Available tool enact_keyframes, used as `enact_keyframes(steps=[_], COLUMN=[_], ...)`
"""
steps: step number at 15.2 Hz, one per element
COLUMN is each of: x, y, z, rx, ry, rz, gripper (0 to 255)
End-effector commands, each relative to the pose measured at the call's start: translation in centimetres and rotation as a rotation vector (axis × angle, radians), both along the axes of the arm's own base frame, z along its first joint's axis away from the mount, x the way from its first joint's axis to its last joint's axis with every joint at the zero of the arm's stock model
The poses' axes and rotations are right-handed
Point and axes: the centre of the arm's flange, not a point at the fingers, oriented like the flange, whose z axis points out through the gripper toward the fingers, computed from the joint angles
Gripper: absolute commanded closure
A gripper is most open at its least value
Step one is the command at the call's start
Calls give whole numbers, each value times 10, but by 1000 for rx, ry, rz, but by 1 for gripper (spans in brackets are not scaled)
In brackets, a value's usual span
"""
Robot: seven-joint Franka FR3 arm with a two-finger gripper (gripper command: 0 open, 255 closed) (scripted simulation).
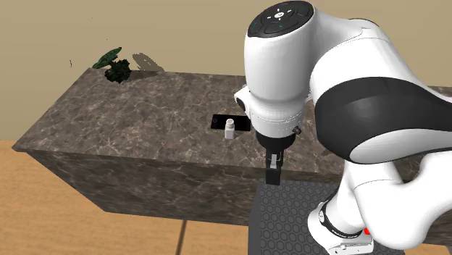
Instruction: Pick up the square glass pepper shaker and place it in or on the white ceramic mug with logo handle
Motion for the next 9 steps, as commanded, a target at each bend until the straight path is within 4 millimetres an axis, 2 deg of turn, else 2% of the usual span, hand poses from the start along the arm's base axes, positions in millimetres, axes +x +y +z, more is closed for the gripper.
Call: enact_keyframes(steps=[1,9], x=[0,48], y=[0,-83], z=[0,-49], rx=[0,-5], ry=[0,24], rz=[0,-35], gripper=[0,0])
